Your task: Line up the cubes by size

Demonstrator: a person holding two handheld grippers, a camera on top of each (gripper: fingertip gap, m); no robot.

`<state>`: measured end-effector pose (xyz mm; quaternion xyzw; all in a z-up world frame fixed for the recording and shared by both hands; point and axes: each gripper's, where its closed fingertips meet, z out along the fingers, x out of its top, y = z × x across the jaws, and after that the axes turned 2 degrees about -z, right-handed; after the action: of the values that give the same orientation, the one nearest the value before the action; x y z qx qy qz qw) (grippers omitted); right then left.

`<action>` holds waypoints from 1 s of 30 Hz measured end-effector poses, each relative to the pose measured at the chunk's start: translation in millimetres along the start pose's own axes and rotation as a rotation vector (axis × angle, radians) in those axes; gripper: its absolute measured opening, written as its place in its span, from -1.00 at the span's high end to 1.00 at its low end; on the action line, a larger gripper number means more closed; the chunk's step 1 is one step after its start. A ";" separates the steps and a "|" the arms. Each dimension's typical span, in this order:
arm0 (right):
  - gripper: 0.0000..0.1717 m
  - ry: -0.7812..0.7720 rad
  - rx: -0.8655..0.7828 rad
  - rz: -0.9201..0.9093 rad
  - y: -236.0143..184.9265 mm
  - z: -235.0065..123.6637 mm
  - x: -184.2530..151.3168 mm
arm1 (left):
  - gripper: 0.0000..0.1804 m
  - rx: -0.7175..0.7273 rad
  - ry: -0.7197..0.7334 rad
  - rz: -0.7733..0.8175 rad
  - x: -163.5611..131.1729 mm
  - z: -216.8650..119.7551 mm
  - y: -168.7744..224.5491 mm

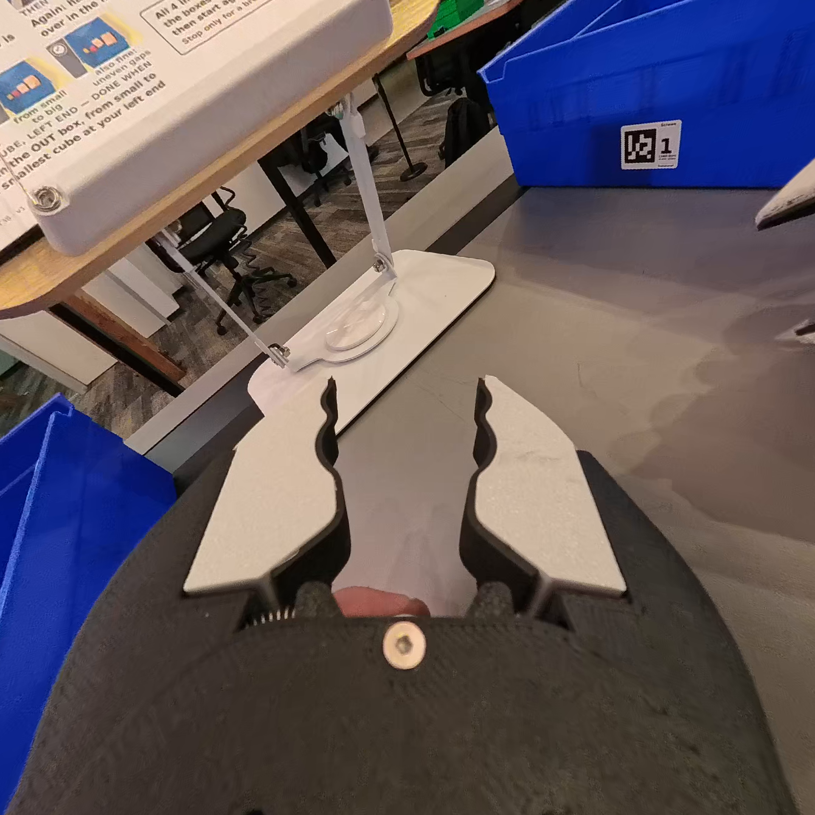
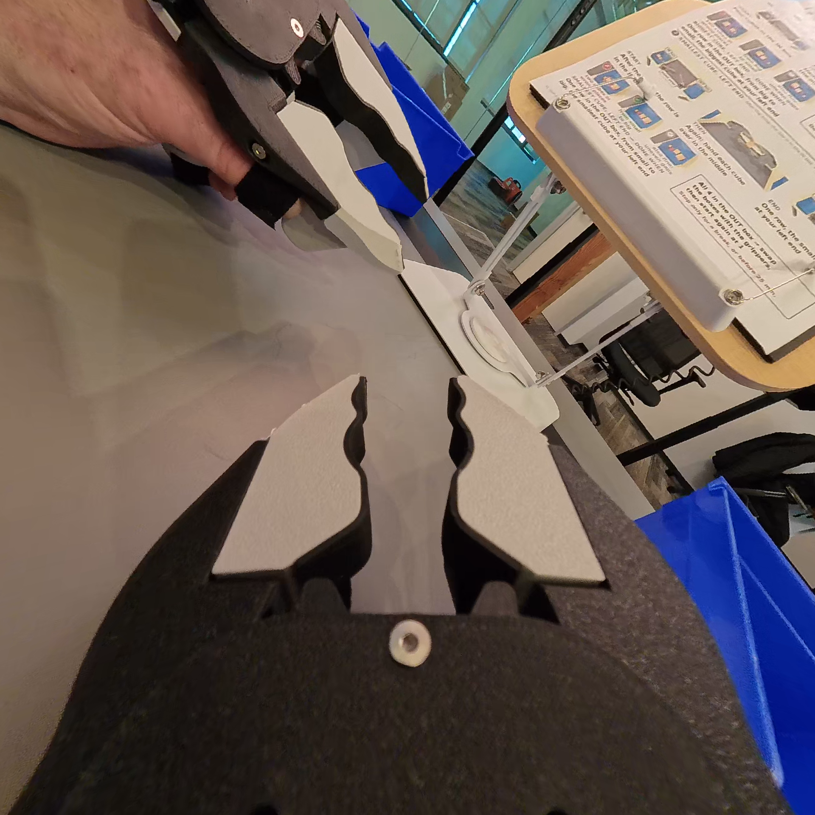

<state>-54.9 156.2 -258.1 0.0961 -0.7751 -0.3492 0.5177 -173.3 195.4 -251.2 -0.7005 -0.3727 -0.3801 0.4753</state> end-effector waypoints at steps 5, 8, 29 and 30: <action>0.60 0.001 -0.003 -0.001 0.3 -0.1 0.2 | 0.32 0.002 -0.005 0.003 -0.6 0.4 0.2; 0.60 0.005 -0.008 0.005 1.3 -0.5 0.6 | 0.31 0.003 -0.013 0.015 -1.5 1.4 1.3; 0.58 0.022 -0.017 -0.001 1.3 -1.1 3.6 | 0.31 0.000 -0.018 0.034 -1.8 2.4 3.4; 0.58 0.022 -0.016 -0.001 1.1 -1.1 3.7 | 0.31 -0.001 -0.020 0.039 -1.9 2.6 4.0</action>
<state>-55.3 154.6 -254.4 0.0964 -0.7665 -0.3544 0.5269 -170.2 196.5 -255.1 -0.7116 -0.3636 -0.3638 0.4786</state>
